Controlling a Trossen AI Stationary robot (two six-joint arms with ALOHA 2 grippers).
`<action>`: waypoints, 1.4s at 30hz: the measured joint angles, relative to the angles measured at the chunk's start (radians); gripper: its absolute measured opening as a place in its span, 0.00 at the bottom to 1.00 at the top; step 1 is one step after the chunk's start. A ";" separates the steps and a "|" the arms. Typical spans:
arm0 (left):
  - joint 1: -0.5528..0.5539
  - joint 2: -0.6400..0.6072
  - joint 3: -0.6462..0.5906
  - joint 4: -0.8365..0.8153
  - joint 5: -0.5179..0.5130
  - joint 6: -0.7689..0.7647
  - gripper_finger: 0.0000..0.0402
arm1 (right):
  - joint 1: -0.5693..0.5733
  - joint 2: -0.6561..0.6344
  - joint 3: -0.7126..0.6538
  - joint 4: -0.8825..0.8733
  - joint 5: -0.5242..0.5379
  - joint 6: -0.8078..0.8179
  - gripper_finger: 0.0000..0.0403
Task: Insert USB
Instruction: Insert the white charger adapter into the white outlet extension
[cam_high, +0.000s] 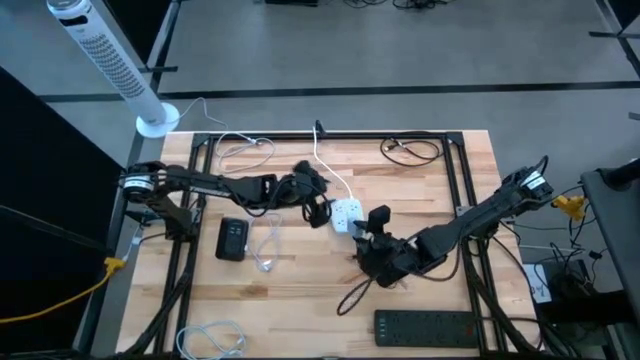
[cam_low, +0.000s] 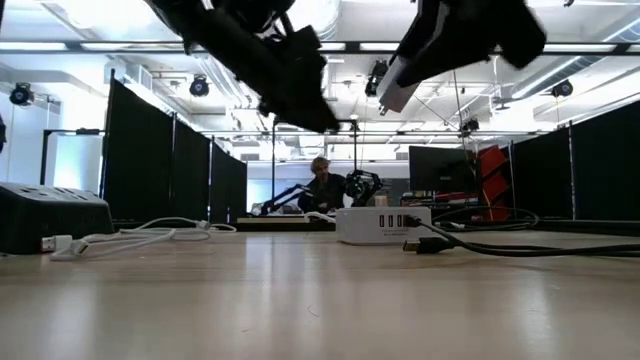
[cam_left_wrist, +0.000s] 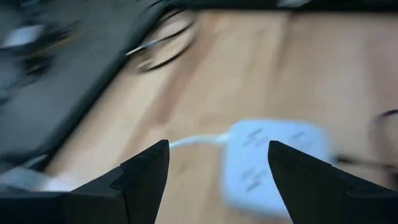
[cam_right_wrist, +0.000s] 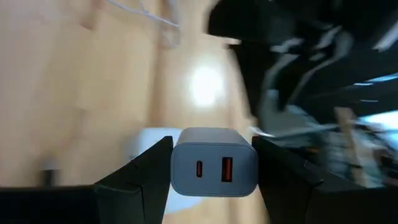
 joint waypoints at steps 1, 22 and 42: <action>-0.003 -0.015 0.000 -0.042 -0.036 -0.011 0.65 | -0.022 -0.018 0.000 0.001 -0.063 0.003 0.47; -0.017 -0.180 -0.127 -0.174 -0.185 -0.074 0.65 | -0.494 0.109 0.133 -0.272 -0.842 0.017 0.47; -0.018 -0.181 -0.127 -0.171 -0.182 -0.074 0.65 | -0.513 0.153 0.132 -0.239 -0.816 0.012 0.47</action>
